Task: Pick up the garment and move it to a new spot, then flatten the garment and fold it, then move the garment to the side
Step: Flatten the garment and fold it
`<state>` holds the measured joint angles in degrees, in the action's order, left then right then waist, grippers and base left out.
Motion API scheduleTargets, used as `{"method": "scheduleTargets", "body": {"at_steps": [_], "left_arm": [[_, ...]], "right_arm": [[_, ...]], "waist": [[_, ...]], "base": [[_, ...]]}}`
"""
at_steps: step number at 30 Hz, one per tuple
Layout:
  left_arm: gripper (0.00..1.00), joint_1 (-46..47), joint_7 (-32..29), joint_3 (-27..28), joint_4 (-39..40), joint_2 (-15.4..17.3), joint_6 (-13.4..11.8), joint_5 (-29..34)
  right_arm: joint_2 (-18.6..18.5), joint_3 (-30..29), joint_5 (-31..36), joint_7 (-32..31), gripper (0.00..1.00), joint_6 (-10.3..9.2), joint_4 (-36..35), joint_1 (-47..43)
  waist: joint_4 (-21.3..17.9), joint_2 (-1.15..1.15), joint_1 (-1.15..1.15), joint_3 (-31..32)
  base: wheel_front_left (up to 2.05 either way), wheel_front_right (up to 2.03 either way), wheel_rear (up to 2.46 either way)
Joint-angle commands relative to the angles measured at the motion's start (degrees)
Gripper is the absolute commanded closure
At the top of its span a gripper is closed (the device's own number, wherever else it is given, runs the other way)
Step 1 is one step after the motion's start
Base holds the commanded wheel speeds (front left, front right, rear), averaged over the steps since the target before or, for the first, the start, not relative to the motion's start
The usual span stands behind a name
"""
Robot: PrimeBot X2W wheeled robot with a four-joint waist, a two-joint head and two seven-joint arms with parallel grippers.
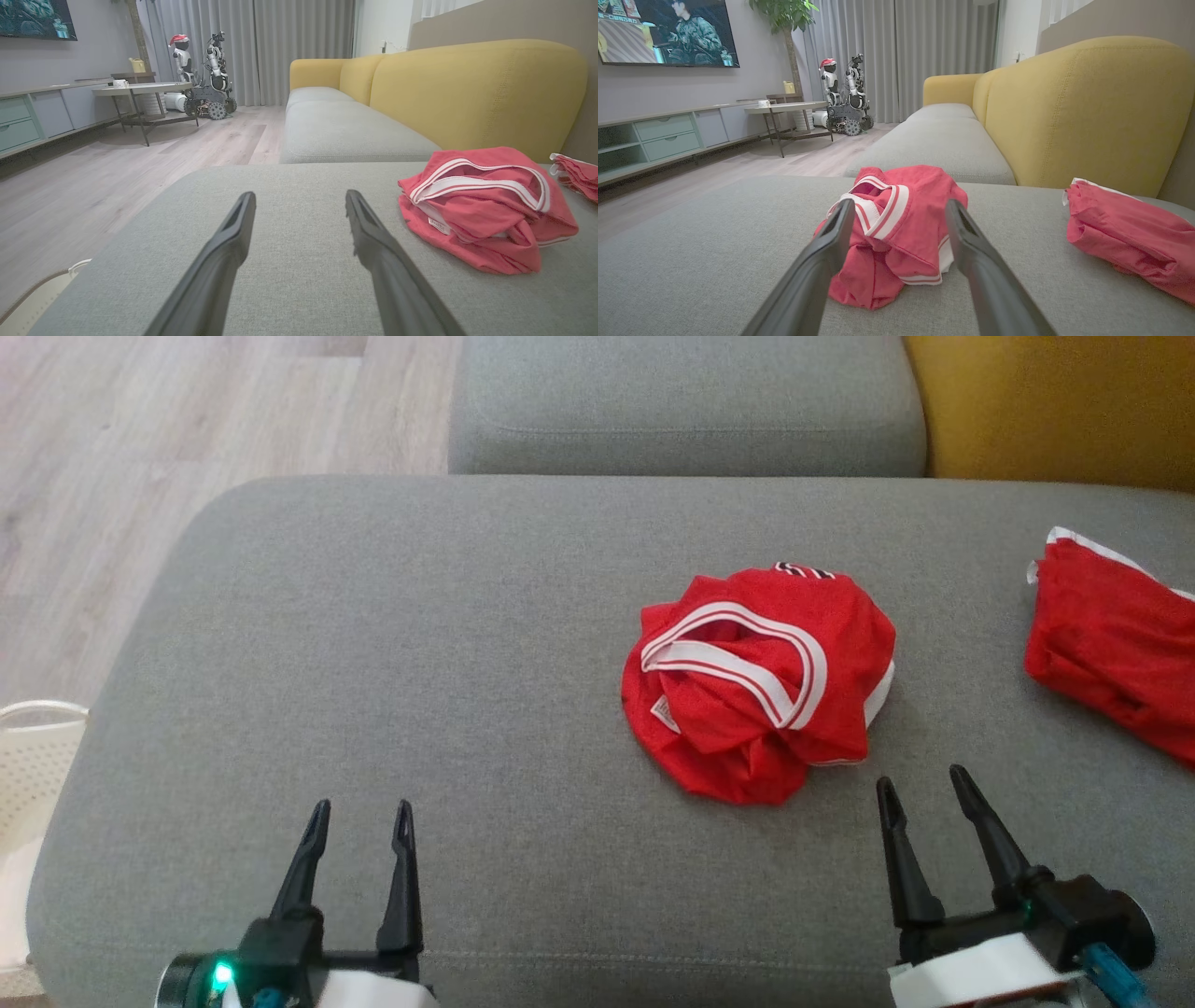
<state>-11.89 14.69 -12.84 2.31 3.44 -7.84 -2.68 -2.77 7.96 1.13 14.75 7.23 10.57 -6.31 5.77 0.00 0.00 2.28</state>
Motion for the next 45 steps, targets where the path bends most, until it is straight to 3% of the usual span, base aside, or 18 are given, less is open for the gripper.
{"method": "scheduleTargets", "body": {"at_steps": [1,10,18,25,29,37,41,45], "left_arm": [[0.00,3.8,0.3,1.3,1.5,-0.6,0.3,0.3],[0.00,11.9,0.3,-1.9,-3.1,-0.5,3.8,2.4],[0.00,30.3,0.3,-7.1,-18.0,-0.3,9.3,4.5],[0.00,43.9,0.3,-12.4,-28.4,-0.5,11.6,4.0],[0.00,49.5,0.3,-16.3,-35.2,-0.5,11.7,2.5],[0.00,53.7,0.3,-18.5,-43.0,0.1,9.3,4.0],[0.00,55.3,0.3,-18.2,-41.7,0.8,7.2,4.6],[0.00,56.1,0.3,-18.3,-35.4,1.6,5.2,4.9]], "right_arm": [[-0.1,1.4,-0.7,0.3,0.00,0.25,-2.2,2.4],[-0.1,1.8,0.1,0.3,0.00,0.25,-3.4,4.1],[-0.1,3.0,1.5,0.3,0.00,0.25,-5.3,9.9],[-0.1,3.1,1.9,0.3,0.00,0.25,-6.5,13.5],[-0.1,3.1,1.3,0.3,0.00,0.25,-7.4,14.6],[-0.1,2.9,0.1,0.3,0.00,0.25,-9.0,15.0],[-0.1,3.0,-0.2,0.3,0.00,0.25,-9.1,15.2],[-0.1,3.2,-0.5,0.3,0.00,0.25,-9.0,15.5]], "waist": [[-0.3,0.00,0.00,-0.5],[-2.1,0.00,0.00,-5.5],[-5.4,0.00,0.00,-14.9],[-8.9,0.00,0.00,-20.9],[-11.3,0.00,0.00,-22.8],[-13.3,0.00,0.00,-24.5],[-13.6,0.00,0.00,-25.2],[-13.6,0.00,0.00,-25.4]], "base": [[0.00,0.00,0.00],[0.00,0.00,0.00],[0.00,0.00,0.00],[0.00,0.00,0.00],[0.00,0.00,0.00],[0.00,0.00,0.00],[0.00,0.00,0.00],[0.00,0.00,0.00]]}}
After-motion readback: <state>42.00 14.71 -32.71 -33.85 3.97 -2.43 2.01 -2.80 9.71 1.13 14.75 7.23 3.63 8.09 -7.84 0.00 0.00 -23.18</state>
